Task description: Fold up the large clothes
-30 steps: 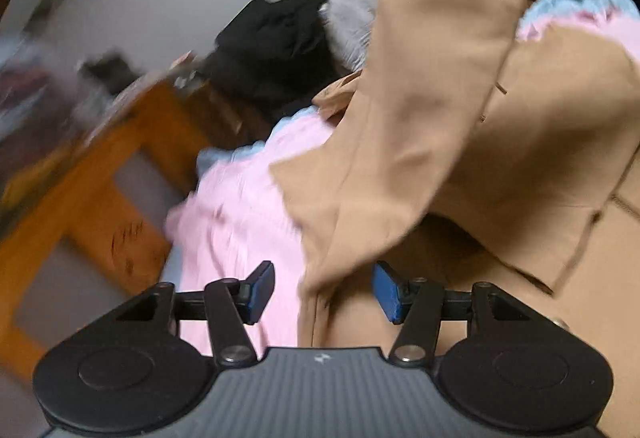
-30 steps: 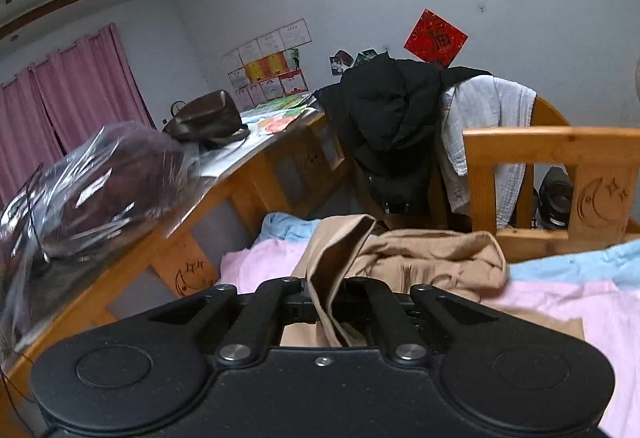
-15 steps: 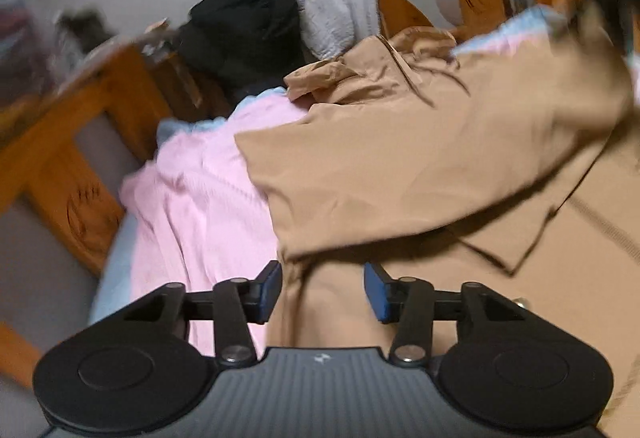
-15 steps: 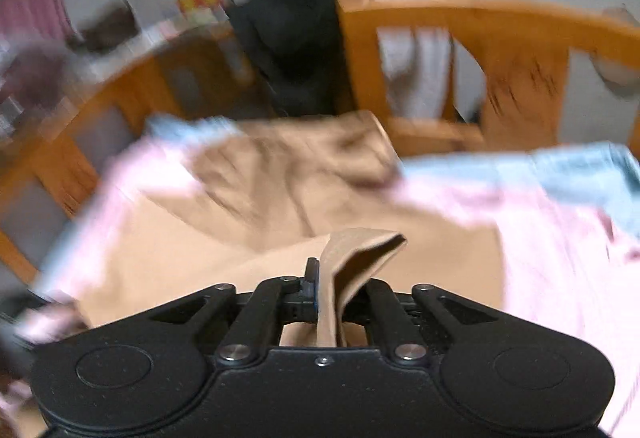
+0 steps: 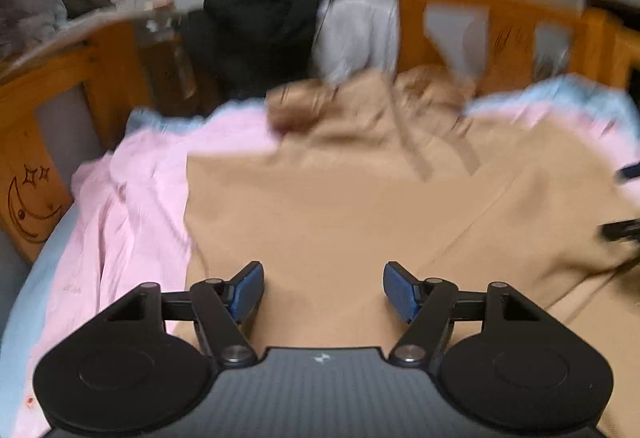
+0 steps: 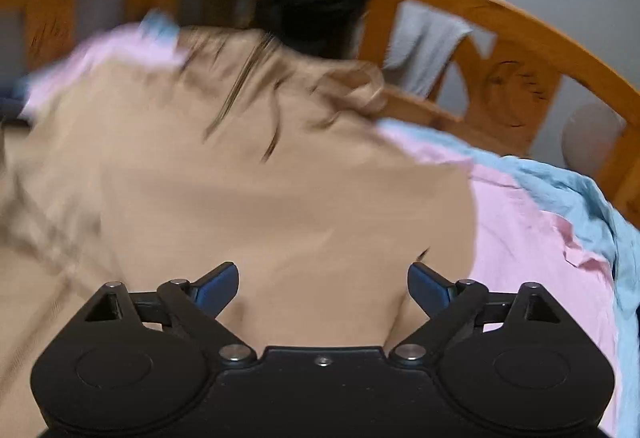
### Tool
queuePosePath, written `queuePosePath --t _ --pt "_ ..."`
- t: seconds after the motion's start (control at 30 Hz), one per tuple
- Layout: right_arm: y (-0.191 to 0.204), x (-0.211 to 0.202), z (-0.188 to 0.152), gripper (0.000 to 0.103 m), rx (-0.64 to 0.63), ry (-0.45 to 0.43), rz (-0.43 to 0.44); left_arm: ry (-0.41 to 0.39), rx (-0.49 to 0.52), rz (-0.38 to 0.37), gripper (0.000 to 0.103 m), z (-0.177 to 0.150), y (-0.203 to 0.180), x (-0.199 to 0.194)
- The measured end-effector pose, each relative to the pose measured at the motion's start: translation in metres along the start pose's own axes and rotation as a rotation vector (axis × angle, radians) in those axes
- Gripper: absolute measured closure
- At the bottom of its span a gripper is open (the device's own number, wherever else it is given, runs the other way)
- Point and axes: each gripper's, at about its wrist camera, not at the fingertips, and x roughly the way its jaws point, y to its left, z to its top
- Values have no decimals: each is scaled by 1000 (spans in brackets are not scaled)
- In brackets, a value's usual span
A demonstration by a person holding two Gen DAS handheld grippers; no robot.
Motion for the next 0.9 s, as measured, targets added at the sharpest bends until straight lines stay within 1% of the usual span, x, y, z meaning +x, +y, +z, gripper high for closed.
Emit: queuePosePath --t 0.03,0.07,0.1,0.2,0.23,0.27,0.3,0.33,0.37,0.4,0.47,0.53,0.6,0.63,0.67,0.7,0.73,0.8,0.83,0.87,0.9 --pt "5 7 -5 11 -45 22 -24 47 9 28 32 -2 0 12" --pt "7 11 -9 7 -67 12 -33 69 12 44 33 -5 1 20" --pt "3 13 -12 1 -58 -8 -42 76 10 48 33 -8 4 25" --pt "-8 13 -10 2 -9 25 -22 63 -36 20 33 -9 15 22" --pt "-10 9 -9 4 -9 23 -14 53 -57 13 32 -8 18 18" --pt "-13 3 -3 8 1 12 0 29 -84 -1 28 -7 20 14" --pt "-18 -5 6 8 25 -22 11 4 -104 -20 22 -6 23 10" --pt "-23 -10 15 7 53 -59 21 -29 -126 -44 19 -5 23 6" --pt "-30 -12 30 3 90 -95 29 -52 -143 -64 16 -5 23 4" --pt "-36 -9 43 1 118 -114 32 -68 -160 -87 15 -4 20 2" --pt "-47 11 77 1 182 -125 27 -61 -169 -128 14 -1 14 5" --pt "-60 44 112 5 273 -131 12 -39 -169 -137 14 0 6 7" --pt "-72 79 143 15 377 -110 -25 -21 -164 -153 14 -1 1 8" --pt "-78 97 158 17 424 -97 -39 -12 -163 -162 14 -2 0 7" --pt "-82 113 171 18 448 -83 -52 -4 -155 -168 13 -3 -1 6" --pt "-84 134 186 18 458 -52 -58 1 -151 -172 12 -4 0 5" --pt "-85 149 196 18 461 -23 -63 3 -146 -171 12 -5 1 3" --pt "-87 172 210 25 475 -3 -97 5 -138 -158 12 -6 4 1" --pt "-89 180 211 25 488 10 -97 3 -135 -153 12 -7 6 -1" --pt "-89 188 211 28 501 28 -96 0 -136 -146 12 -7 8 -3" --pt "-89 194 210 41 521 42 -101 -2 -138 -142 12 -7 10 -4"
